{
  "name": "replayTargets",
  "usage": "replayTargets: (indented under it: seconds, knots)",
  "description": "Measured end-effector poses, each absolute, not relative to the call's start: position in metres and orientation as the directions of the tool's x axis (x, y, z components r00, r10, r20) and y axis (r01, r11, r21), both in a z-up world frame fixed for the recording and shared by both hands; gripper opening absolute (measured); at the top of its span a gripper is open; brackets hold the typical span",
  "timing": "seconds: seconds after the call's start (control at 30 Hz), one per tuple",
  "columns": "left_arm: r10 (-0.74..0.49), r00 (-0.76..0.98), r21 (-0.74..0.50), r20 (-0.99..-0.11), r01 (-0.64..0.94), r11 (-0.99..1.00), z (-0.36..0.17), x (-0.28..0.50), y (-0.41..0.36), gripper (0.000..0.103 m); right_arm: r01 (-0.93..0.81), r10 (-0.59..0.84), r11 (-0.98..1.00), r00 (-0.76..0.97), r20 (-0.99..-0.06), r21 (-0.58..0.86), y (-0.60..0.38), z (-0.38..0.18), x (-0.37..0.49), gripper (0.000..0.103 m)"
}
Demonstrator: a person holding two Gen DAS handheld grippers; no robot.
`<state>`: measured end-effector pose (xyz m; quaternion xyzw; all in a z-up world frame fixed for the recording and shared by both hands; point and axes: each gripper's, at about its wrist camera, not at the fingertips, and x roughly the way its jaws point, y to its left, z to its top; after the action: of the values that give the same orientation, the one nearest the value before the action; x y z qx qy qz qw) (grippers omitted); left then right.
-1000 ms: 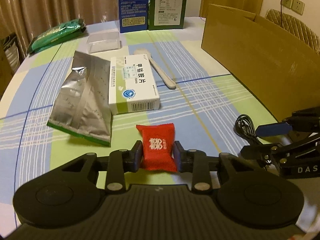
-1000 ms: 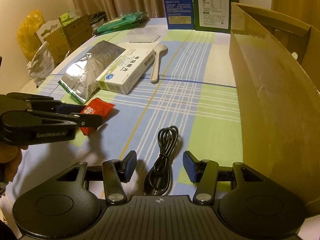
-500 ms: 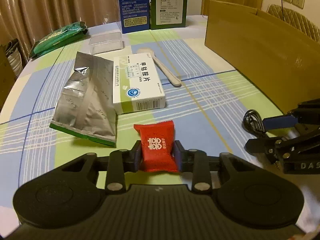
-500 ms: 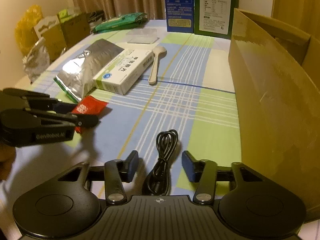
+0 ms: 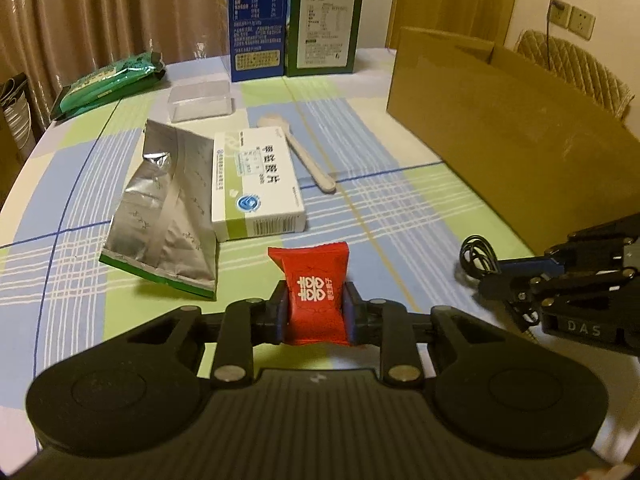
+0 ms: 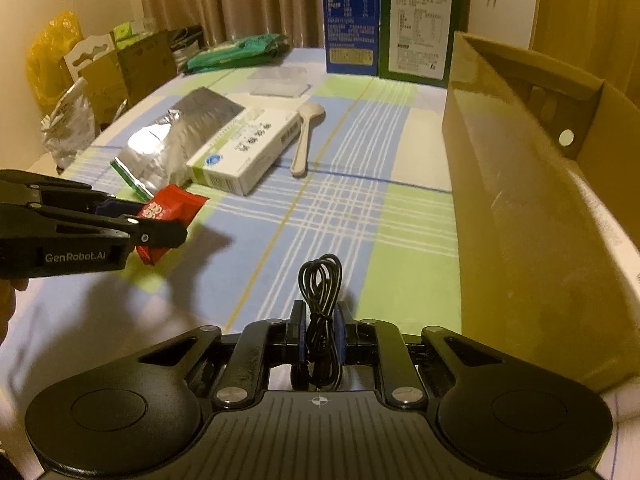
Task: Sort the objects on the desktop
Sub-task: 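Carry the red packet with the left tool while the right tool carries the cable to the cardboard box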
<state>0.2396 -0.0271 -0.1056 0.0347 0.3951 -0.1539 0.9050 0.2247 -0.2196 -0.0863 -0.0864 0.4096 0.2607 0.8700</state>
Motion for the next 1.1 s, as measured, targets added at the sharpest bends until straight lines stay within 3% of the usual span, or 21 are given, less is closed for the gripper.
replayTargets:
  seconds: [0.63,1.1]
  knots:
    - [-0.300,0.667,-0.124,-0.682,0.298,0.946,-0.049,0.190,-0.052,0.022,-0.496,0.408,0.864,0.593,-0.695,0.084,-0.250,-0.019,0.186,0.011]
    - [-0.289,0.683,-0.086,-0.671,0.315,0.945,-0.013,0.166,-0.079,0.022,-0.480,0.405,0.875,0.659,-0.634,0.062,-0.279,0.031,0.165,0.011]
